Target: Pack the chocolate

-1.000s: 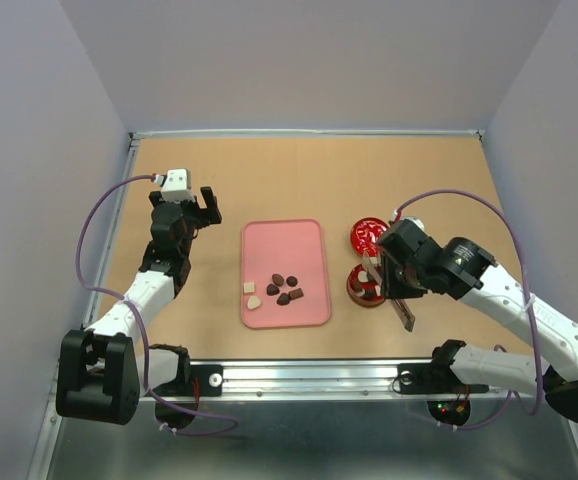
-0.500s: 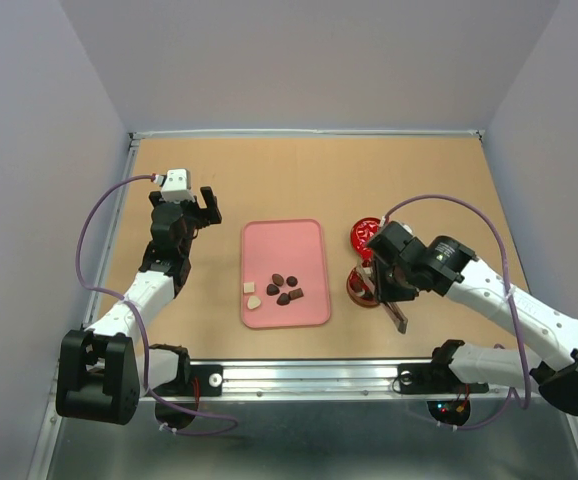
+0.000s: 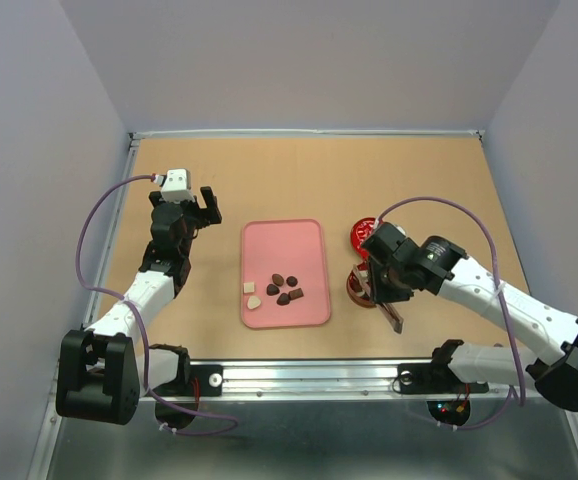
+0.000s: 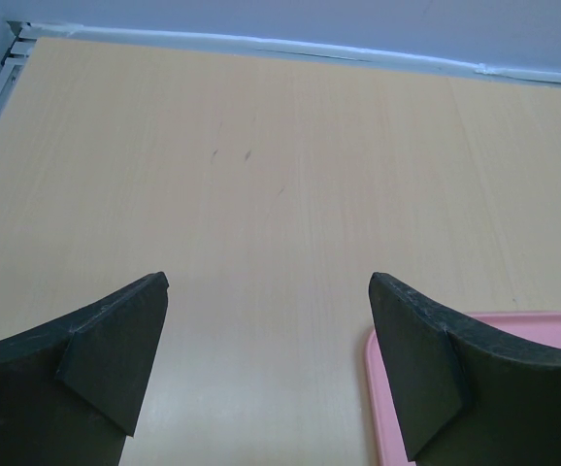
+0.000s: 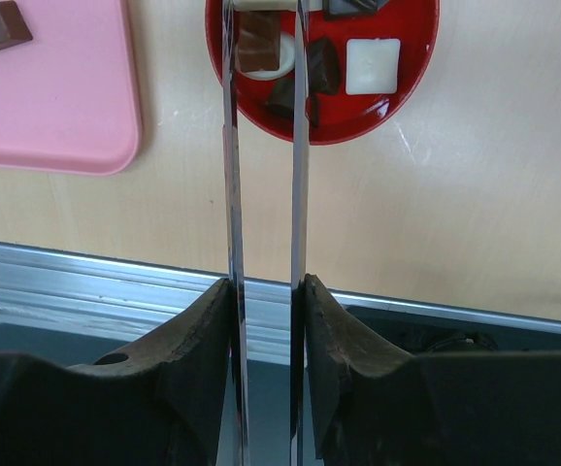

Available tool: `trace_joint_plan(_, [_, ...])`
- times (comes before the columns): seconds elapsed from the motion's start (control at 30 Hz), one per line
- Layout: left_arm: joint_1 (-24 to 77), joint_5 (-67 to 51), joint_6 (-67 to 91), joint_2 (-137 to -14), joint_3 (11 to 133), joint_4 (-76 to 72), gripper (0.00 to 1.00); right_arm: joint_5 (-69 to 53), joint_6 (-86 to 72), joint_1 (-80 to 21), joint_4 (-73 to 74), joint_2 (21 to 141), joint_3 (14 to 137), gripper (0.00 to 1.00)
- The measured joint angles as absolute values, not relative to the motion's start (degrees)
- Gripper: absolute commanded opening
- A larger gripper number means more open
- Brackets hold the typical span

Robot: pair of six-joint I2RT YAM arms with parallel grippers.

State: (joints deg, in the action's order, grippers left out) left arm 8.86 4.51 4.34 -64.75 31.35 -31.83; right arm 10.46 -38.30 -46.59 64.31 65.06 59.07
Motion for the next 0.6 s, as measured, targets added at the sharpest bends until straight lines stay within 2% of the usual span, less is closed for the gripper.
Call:
trace_joint_plan(0.23, [8.9,4.5,4.3,-64.8,31.4,-31.8,0.96,10.5,-37.8,-46.6,63.9,66.6,59.1,0.47])
trace_joint_plan(0.6, [8.9,4.5,4.3,-64.8,31.4,-31.8,0.96,11.1,-37.8,-46.6,64.4,65.0,59.2,0.52])
